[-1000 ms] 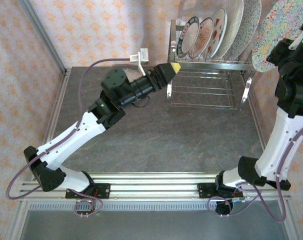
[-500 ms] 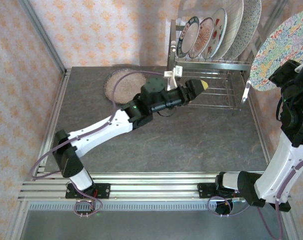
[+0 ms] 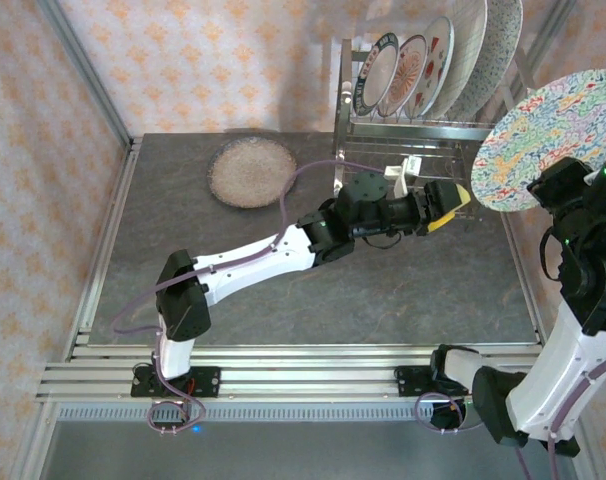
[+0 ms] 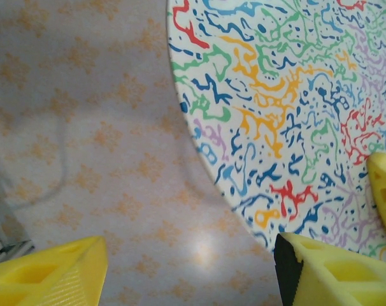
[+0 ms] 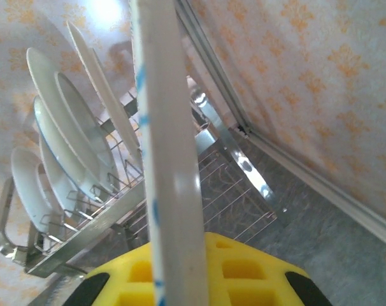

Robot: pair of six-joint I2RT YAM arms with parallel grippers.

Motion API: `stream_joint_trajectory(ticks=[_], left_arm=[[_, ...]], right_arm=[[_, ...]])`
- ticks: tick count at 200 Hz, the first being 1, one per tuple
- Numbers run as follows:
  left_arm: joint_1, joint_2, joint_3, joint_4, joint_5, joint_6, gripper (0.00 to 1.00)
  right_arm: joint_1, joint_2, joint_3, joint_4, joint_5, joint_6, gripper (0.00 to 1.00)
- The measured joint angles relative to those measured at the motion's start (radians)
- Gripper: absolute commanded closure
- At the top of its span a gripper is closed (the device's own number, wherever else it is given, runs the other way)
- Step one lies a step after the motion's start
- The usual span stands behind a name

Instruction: Unload the plates from the dish rack

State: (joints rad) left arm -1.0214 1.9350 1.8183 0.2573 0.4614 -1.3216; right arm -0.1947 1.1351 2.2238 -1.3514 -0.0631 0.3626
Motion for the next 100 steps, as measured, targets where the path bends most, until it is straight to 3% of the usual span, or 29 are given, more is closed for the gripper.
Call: stream_joint_trajectory(ticks=[81,87,100], left_arm=[[0.0,0.066,0.059,0.056,0.006,-0.095,0.48],[0.0,0.066,0.059,0.061,0.006,-0.096,0.52],[0.0,0.066,0.059,0.07,0.008,-0.099,0.7]], right_arm=[[0.0,-0.093,-0.153,-0.003,-0.088,0.166,1.0],[0.0,-0.098,-0.161,-0.002,-0.093,0.177,1.0],[0.0,-0.108,-0.185,0.002,-0.102,0.195,1.0]])
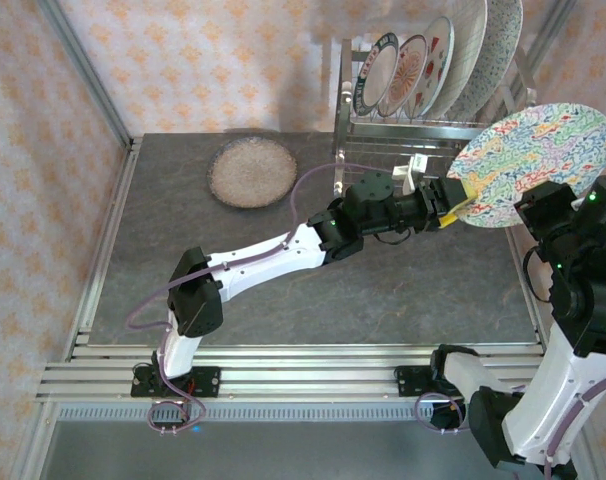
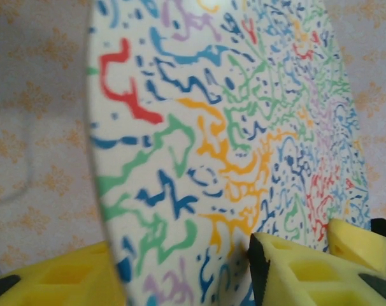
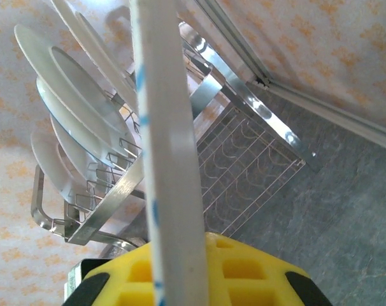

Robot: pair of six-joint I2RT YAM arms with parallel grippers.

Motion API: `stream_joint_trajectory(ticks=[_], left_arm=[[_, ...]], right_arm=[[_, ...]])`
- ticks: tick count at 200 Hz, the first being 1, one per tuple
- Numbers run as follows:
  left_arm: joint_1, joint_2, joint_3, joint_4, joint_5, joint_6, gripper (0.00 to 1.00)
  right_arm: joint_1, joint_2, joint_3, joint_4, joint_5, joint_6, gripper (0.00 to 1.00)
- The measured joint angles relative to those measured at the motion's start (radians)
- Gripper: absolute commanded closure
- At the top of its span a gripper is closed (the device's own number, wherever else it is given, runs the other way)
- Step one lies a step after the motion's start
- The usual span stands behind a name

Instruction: Unload the plates from the dish rack

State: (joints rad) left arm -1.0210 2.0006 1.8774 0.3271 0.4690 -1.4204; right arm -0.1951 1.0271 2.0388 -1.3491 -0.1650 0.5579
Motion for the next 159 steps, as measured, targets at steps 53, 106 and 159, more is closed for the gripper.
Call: stream_joint_trajectory(ticks=[53,106,159], left_arm=[[0.035,-0.027,0.004,0.075,0.0,-0.147,1.0],[0.059,-0.168,-0.113,0.052,0.015,-0.014,1.0],[0.201,-0.357,-0.243,-0.015,0.055,0.061,1.0]], right_arm=[[-0.002,-0.032,-0.034,0.077,-0.046,0.097,0.94],[-0.002,-0.054,-0.065,0.139,-0.123,0.014,0.35],[-0.002,0.0,-0.027,0.243,-0.325,-0.1,0.23]])
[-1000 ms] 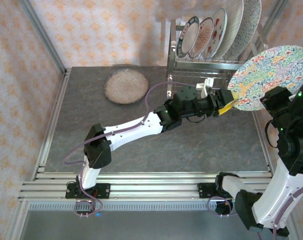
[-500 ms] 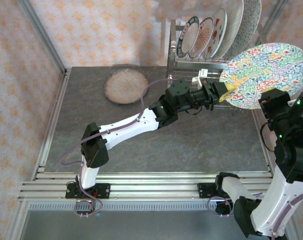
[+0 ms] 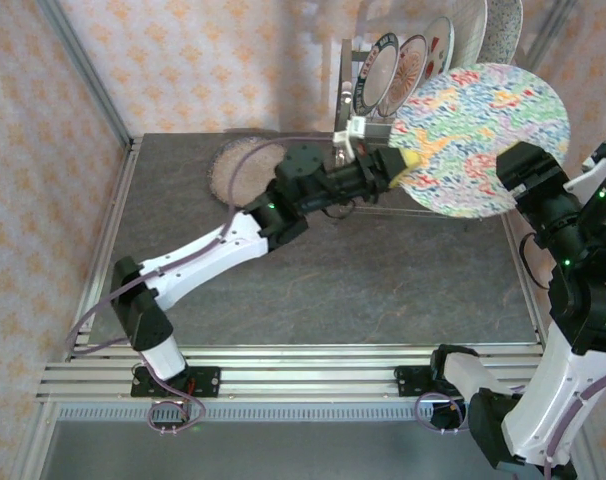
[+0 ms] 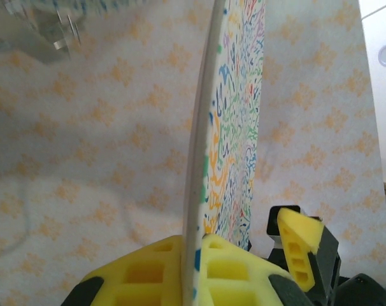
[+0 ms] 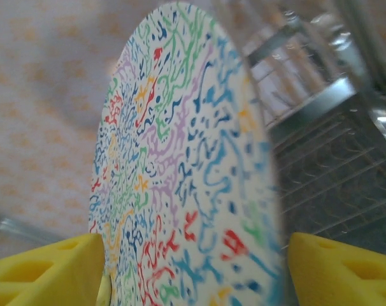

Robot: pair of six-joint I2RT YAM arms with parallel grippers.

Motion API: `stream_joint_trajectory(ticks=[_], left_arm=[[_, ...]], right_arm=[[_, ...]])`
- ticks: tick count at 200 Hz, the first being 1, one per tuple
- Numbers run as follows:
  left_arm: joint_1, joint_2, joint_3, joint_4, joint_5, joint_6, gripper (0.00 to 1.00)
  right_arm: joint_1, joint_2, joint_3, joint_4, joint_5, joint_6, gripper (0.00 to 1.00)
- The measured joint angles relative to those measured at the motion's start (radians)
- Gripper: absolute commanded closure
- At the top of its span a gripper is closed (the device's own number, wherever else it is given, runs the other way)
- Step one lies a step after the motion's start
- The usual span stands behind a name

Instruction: Unload the plates from the dish rack

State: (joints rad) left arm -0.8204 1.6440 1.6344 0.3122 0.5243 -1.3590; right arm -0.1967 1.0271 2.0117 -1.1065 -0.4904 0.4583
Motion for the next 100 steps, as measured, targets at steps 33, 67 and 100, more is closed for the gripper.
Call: stream_joint_trajectory(ticks=[33,67,100], left_arm=[[0.127,-0.129,-0.071,-0.067,0.016,0.008,1.0],[0.263,-0.23,-0.148,-0.089,0.038,0.003,1.0],[0.422,-0.299,-0.231,-0.108,0.072,-0.006,1.0]], right_arm=[[0.01,0.008,-0.051,0.142,-0.185,-0.011,0.23],[0.1,0.071,-0.049,0.194,-0.245,-0.042,0.23],[0.355,0.155,-0.027,0.201,-0.158,-0.103,0.24]])
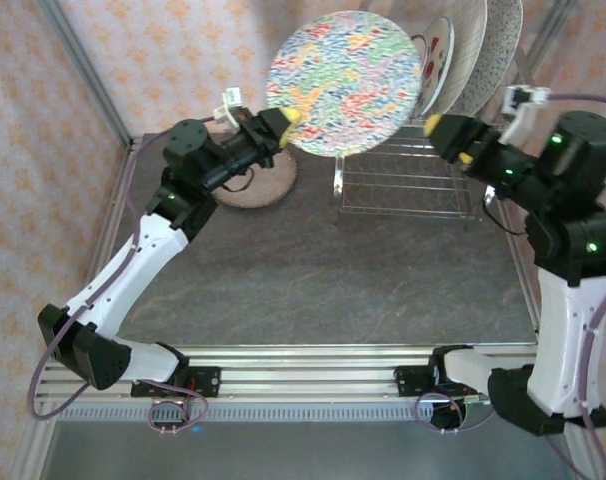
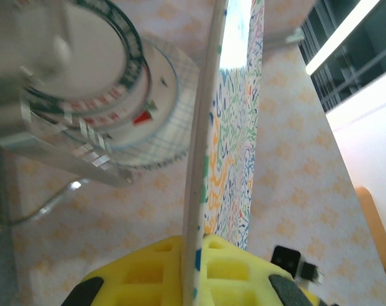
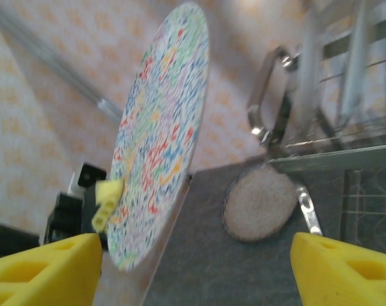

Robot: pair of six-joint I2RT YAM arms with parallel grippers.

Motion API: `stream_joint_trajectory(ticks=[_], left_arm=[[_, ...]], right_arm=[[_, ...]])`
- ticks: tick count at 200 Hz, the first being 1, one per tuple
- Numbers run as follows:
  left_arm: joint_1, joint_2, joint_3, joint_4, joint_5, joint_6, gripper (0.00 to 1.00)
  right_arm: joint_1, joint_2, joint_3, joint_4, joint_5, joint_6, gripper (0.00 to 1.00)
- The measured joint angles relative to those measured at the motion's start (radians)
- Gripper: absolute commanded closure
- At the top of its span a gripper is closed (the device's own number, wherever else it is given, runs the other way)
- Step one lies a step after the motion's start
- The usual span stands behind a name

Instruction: Unload the plates from the dish rack

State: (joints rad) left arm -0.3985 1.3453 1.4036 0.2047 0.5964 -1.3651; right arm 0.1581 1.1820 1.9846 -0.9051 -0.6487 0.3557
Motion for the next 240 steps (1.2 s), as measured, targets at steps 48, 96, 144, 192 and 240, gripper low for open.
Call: stream_joint_trajectory(ticks=[48,96,144,192,240], left_arm=[[0.252,-0.072,-0.14,-0.014,0.026,-0.002,1.0],[0.425,-0.104,-0.344,0.013,0.032,0.013,1.0],[0.467,-0.032,-0.489,0.1,0.024,0.06,1.0],[0.466,0.083,-0.549,0.221,0.002,0.114,1.0],[0.466,0.204,-0.564,0.319,-0.02,0.144,1.0]], right_arm=[[0.326,0.099,-0.031,0.071,0.17,-0.114,0.26],[0.473,0.081,-0.289,0.296,0.261,-0.257,0.23],[0.511,-0.018,-0.603,0.528,0.285,-0.388,0.01],[0.515,-0.105,-0.784,0.702,0.332,-0.435,0.01],[0.515,-0.108,-0.842,0.787,0.378,-0.439,0.01]])
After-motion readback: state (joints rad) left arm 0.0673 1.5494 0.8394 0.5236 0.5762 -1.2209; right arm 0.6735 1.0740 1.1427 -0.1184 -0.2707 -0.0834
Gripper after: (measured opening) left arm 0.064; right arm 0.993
